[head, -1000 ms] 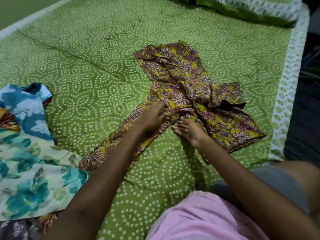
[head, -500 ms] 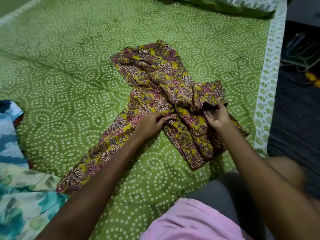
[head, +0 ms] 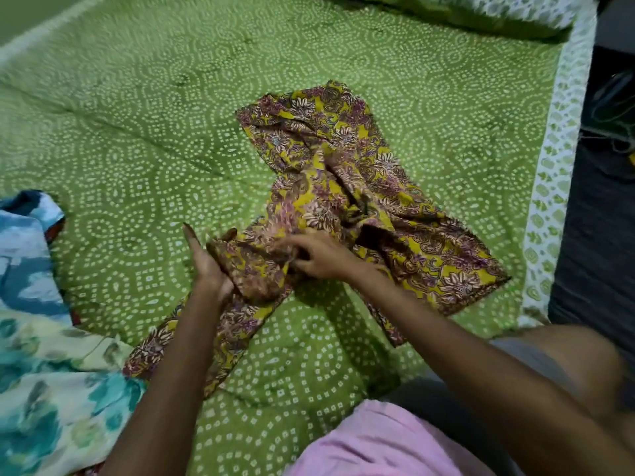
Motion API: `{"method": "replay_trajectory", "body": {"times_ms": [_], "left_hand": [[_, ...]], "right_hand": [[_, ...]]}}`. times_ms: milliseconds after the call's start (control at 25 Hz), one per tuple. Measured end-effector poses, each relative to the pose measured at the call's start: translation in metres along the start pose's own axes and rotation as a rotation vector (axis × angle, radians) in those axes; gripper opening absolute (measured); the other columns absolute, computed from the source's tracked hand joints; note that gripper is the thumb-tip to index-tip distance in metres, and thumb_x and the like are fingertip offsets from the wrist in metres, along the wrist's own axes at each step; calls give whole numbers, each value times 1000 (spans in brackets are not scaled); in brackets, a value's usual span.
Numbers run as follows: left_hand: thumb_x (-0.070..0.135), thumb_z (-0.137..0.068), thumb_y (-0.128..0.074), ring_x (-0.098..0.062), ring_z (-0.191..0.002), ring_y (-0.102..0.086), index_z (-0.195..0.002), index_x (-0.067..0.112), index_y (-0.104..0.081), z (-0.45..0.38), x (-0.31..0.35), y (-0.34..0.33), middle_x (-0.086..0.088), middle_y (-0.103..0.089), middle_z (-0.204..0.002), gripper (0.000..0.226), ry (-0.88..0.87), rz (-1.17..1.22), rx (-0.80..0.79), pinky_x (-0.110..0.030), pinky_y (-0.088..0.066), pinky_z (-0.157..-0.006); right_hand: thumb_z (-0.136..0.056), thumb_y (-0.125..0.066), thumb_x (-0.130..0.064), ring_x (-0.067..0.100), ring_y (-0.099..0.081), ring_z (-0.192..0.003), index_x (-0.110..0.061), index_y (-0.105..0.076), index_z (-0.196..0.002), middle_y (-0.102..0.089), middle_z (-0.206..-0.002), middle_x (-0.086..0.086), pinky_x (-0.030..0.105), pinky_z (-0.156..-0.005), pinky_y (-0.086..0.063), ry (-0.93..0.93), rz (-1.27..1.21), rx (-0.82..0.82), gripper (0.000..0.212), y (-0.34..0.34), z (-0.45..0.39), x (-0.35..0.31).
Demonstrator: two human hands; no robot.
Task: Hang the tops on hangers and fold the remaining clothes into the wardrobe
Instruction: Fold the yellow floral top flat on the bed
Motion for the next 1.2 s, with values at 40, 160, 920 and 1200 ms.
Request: {"method": "replay_trajectory", "body": {"times_ms": [40,160,920,1200], "left_hand": [[80,-69,-46,-24,-95,-67,-107,14,-71,0,-1,13,-10,-70,-104,81,37,-83,15,-47,-52,-87],[51,-67,-75,-29,-106,-61,-108,8,-63,-4,-1,31,-13,-67,-109,61,62,-290,9,-46,-49,-91],[46,-97,-34,-29,-81,-60,-91,15,-69,66,43,122,-15,-67,-95,47,-13,-591,156,-37,-49,-76],[79,-59,-59,-34,-90,-63,-86,11,-61,76,63,143,-17,-66,-97,73,-193,-773,409,-47,-50,-86]], "right_hand": [[-88,-56,-11,23,-45,-119,-22,-46,-137,-52,-127,9,30,-101,-28,-16,67,-12,51,-10,-1,0],[-82,-62,-12,25,-37,-127,-19,-47,-134,-48,-133,5,44,-108,-25,11,350,29,55,-26,0,1],[-78,-62,-9,23,-58,-99,-18,-48,-130,-62,-114,10,33,-86,-47,151,-249,-31,55,-118,25,-112],[-73,-77,-28,19,-55,-92,-13,-42,-117,-48,-112,2,38,-75,-53,-141,-487,341,58,-109,48,-95]]}}
Point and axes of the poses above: each hand's wrist, its own z-axis away from the middle knuckle, its own y-axis out of the back of the hand, x = y × z, the point moved 9 cm from there along -z, towards the middle knuckle
